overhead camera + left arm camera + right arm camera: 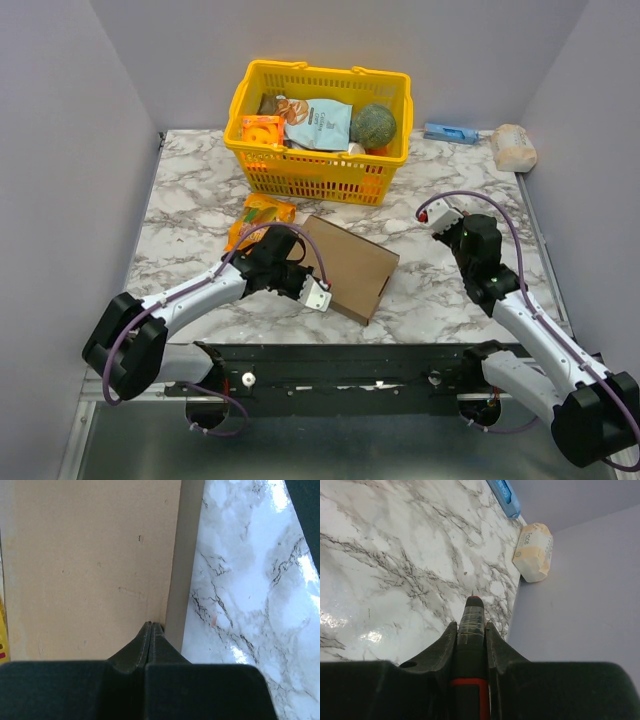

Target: Unpack the express box

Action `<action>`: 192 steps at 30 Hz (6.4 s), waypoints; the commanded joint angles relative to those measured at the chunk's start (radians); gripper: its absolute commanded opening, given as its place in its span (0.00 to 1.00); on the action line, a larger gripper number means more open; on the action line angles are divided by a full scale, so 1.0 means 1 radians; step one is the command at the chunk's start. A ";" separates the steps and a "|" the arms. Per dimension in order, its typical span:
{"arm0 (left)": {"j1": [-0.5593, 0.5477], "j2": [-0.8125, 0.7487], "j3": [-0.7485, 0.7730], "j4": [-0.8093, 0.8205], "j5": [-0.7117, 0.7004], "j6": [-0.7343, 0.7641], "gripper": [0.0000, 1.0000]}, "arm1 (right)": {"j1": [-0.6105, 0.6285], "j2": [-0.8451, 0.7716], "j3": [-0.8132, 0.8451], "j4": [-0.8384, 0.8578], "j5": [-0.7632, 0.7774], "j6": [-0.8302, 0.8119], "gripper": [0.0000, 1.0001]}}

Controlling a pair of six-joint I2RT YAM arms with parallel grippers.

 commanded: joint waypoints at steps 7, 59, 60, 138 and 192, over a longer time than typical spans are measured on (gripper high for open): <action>0.023 0.051 -0.093 -0.335 -0.193 0.051 0.00 | -0.004 0.011 0.055 -0.002 0.016 0.006 0.00; -0.157 0.158 0.028 -0.073 -0.071 0.152 0.00 | -0.004 0.107 0.136 -0.065 -0.037 0.084 0.00; -0.175 0.148 0.025 -0.108 -0.073 0.171 0.00 | -0.004 0.107 0.138 -0.070 -0.036 0.089 0.00; 0.167 0.341 0.557 -0.116 -0.185 -1.210 0.55 | -0.013 -0.403 -0.189 -0.552 -0.437 -0.396 0.84; 0.153 0.394 0.324 -0.093 -0.104 -0.520 0.22 | 0.107 0.655 0.566 -0.497 -1.257 0.548 0.70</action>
